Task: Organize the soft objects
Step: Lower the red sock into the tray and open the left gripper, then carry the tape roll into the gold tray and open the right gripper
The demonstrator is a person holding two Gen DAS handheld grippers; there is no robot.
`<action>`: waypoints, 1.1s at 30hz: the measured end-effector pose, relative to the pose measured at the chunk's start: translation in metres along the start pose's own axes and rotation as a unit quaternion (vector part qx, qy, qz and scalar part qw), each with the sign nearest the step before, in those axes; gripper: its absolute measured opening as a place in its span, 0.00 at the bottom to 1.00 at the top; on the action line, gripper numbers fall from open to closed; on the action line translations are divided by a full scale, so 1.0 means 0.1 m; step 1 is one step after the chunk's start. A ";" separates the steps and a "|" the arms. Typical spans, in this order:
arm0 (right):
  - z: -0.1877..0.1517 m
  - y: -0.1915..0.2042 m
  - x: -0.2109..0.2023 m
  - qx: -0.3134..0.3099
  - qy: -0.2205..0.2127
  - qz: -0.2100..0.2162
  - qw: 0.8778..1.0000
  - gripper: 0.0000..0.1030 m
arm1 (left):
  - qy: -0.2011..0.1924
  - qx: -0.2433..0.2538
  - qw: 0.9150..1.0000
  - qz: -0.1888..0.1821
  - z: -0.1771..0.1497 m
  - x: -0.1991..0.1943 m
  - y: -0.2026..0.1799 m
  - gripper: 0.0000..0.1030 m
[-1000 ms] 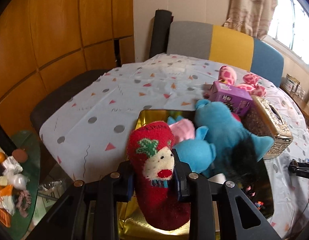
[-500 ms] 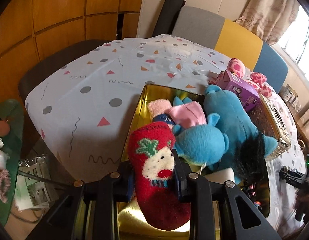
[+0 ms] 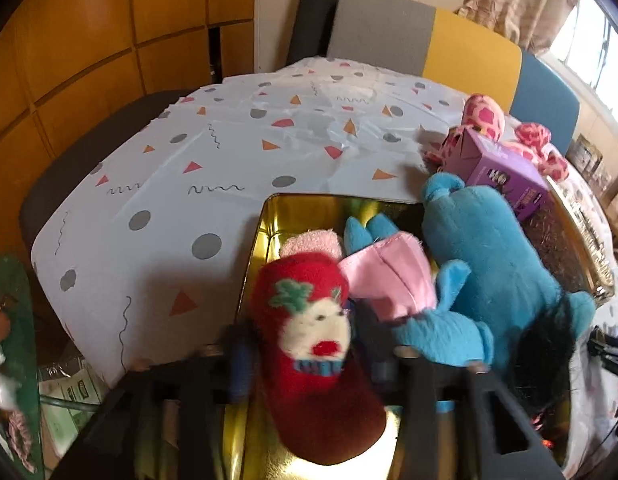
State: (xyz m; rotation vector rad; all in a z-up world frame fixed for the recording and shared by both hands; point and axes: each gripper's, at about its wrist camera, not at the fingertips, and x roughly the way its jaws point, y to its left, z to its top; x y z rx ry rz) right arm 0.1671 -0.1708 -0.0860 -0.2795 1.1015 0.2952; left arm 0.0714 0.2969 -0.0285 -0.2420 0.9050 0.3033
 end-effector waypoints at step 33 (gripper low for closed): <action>0.03 0.04 -0.07 0.062 0.044 -0.038 0.996 0.48 | -0.088 -0.016 0.996 0.025 -0.43 -0.79 -0.31 0.98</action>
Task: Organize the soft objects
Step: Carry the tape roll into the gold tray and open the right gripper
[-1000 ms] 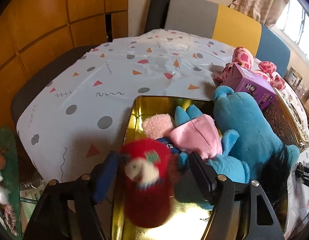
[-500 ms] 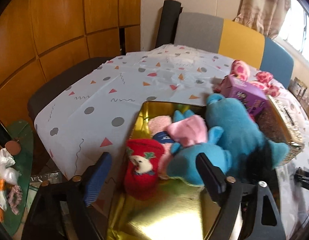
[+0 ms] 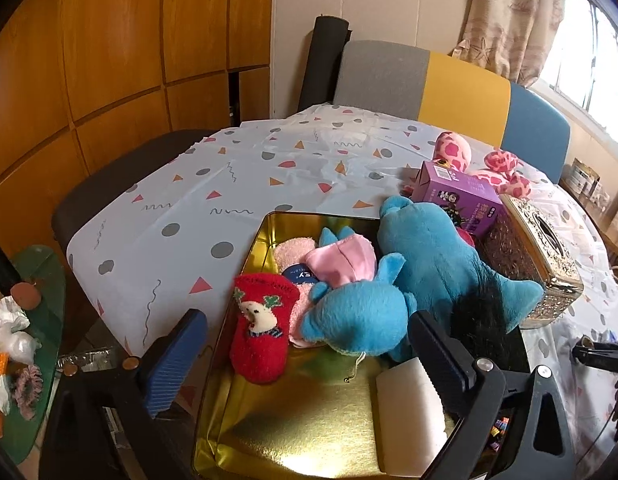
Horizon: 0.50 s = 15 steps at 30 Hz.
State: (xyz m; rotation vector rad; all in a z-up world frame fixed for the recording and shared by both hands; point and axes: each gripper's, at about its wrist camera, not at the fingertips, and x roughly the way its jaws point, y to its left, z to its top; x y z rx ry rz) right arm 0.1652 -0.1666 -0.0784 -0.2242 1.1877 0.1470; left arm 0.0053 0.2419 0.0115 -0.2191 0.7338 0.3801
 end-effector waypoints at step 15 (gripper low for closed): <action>-0.25 0.57 -0.72 -0.012 -0.075 0.092 0.993 0.48 | 0.003 -0.012 1.000 -0.009 -0.09 -0.04 0.09 0.98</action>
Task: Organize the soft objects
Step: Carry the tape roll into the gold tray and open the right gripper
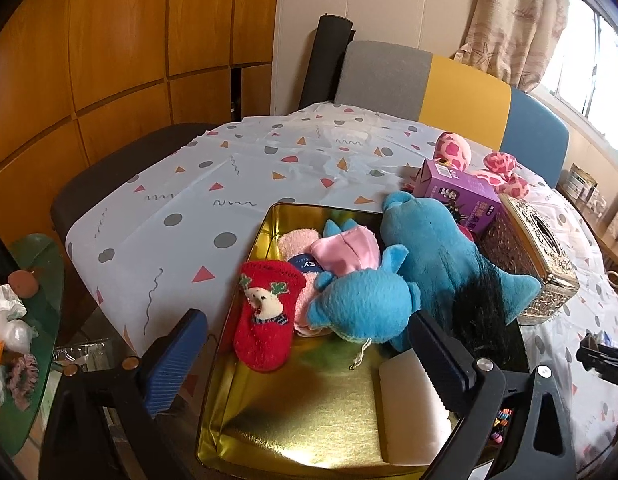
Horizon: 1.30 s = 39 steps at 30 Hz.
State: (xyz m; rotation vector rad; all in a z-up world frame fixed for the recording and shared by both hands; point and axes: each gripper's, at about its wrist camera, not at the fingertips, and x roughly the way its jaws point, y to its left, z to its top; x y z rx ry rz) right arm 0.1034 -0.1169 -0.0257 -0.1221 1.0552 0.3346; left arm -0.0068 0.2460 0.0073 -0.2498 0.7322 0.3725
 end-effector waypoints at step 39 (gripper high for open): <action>0.30 3.12 0.63 -0.258 0.037 0.176 0.949 0.49 | -0.007 -0.093 0.994 0.062 -0.03 -0.03 0.98 0.98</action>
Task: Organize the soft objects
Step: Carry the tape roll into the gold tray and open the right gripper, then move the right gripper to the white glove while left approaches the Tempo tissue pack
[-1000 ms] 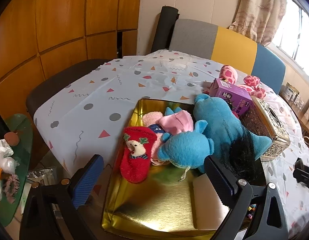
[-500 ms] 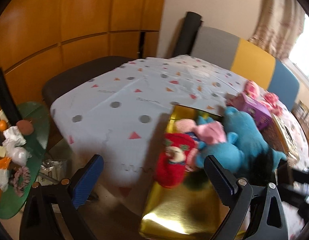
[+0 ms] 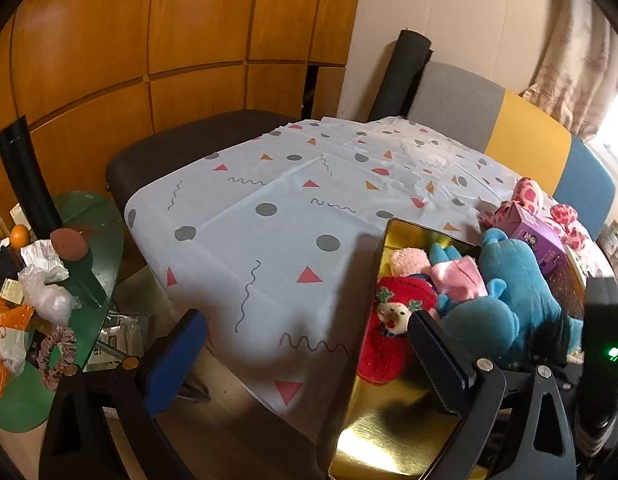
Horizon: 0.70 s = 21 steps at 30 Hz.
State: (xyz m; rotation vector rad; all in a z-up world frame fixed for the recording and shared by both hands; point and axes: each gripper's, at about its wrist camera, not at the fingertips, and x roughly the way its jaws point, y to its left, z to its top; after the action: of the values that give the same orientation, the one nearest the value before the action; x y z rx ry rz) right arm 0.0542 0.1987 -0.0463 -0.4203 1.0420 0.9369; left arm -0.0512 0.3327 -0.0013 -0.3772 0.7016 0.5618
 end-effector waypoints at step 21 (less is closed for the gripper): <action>-0.30 -0.24 -1.01 0.046 -0.139 -0.030 0.989 0.59 | -0.006 0.039 0.999 -0.028 -0.04 -0.17 -0.33 0.98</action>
State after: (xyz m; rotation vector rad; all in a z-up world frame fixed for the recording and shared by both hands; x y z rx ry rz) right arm 0.0394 0.1184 0.0240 -0.2349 0.8096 0.8634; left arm -0.0443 0.2987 0.0121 -0.3199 0.6976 0.4826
